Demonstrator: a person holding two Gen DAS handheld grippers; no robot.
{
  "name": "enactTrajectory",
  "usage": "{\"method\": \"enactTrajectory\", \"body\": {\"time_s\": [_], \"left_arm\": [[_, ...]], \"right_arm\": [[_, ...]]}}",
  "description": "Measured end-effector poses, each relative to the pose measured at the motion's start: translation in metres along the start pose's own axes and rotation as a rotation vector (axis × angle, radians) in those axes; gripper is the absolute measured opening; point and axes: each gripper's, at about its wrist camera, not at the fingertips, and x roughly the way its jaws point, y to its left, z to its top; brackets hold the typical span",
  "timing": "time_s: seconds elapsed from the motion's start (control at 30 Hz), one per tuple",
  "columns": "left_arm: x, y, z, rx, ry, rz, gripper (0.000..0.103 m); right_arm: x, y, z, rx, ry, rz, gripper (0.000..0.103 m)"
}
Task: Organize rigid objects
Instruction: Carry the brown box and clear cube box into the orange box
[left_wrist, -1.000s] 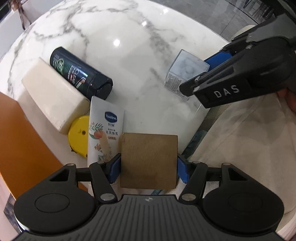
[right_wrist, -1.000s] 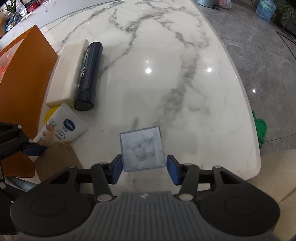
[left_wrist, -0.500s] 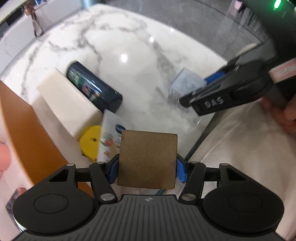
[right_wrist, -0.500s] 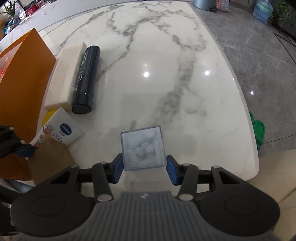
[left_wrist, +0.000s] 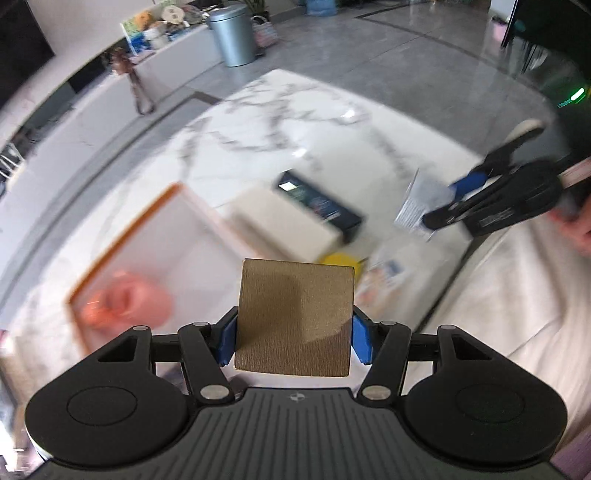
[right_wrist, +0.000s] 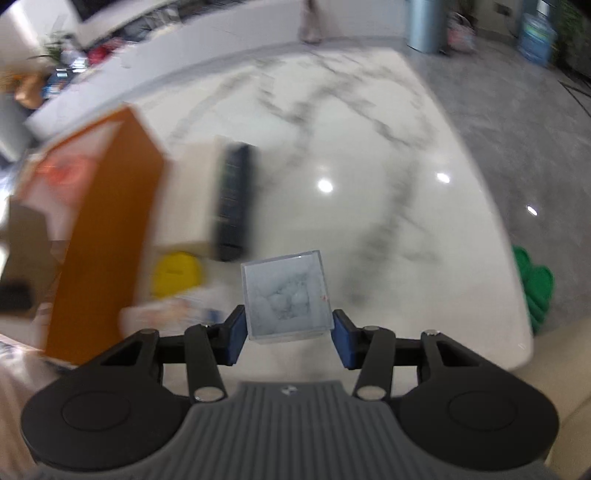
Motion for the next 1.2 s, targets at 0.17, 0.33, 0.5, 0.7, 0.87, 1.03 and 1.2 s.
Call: {"method": "enactTrajectory", "body": {"time_s": [0.17,0.33,0.5,0.7,0.87,1.03,1.2], "left_arm": [[-0.002,0.038,-0.018,0.034,0.077,0.111,0.068],[0.015,0.075,-0.031,-0.137,0.077,0.128,0.068],[0.037,0.107,-0.036,-0.415,0.034,0.098,0.068],[0.063,0.127,-0.040,-0.513,0.047,0.094,0.068],[0.083,0.122,-0.041,-0.260,0.074,0.050,0.068],[0.093,0.122,-0.043,0.029,0.110,0.036,0.068],[0.101,0.118,-0.040,0.237,0.135,0.047,0.068]], "right_arm": [[-0.031,0.072,0.024,-0.172,-0.088,0.121,0.050],[-0.029,0.140,0.045,-0.337,-0.114,0.206,0.050],[0.008,0.174,0.060,-0.392,-0.078,0.191,0.050],[0.049,0.185,0.076,-0.454,-0.056,0.163,0.050],[0.072,0.189,0.087,-0.518,-0.035,0.154,0.050],[0.089,0.191,0.091,-0.586,-0.022,0.153,0.050],[0.098,0.198,0.091,-0.641,-0.012,0.158,0.050]]}}
